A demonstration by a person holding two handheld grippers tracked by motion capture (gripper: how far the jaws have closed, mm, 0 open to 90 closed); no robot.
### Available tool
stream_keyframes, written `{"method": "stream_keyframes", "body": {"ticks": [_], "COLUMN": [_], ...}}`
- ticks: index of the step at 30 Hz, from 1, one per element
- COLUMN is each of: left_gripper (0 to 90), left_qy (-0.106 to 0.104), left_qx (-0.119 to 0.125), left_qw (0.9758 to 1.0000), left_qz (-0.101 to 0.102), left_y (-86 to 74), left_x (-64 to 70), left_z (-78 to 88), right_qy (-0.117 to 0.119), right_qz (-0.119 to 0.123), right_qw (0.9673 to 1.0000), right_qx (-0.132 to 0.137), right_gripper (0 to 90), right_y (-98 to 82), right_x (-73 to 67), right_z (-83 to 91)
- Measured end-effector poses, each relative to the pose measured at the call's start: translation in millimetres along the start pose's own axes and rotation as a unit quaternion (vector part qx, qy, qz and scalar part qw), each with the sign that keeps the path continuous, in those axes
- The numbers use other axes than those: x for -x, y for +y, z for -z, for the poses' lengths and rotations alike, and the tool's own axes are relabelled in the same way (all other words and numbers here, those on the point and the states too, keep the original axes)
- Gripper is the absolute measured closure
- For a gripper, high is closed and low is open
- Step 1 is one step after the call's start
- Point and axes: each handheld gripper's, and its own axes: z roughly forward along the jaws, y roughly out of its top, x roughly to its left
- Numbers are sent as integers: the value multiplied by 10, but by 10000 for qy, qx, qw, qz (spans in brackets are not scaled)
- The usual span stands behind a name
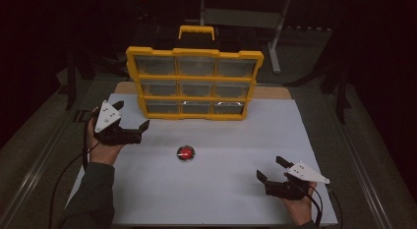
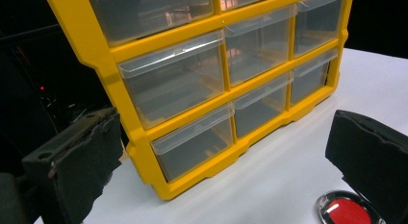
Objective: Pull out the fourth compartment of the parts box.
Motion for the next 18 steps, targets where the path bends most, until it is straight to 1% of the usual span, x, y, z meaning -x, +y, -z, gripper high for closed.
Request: {"method": "stream_keyframes", "body": {"ticks": [5,7,11,18], "left_gripper": [0,0,0,0], "left_qy": [-11,-22,-14,59], "left_qx": [7,-18,-81,-184], "left_qw": [10000,10000,9999,9995], "left_qz": [25,0,-86,-241], "left_y": [8,12,37,85], "left_x": [-34,-47,-60,-75], "left_z": [-44,-66,-121,-212], "right_qy": [6,0,-14,-19], "right_qz": [10,-1,-6,15], "right_qw": [10000,10000,10000,10000], "right_qx": [3,3,-1,1], "right_gripper": [88,88,88,88], "right_y": [0,0,-1,-2], "right_x": [1,1,2,-1], "right_z": [-2,-2,-5,-10]}}
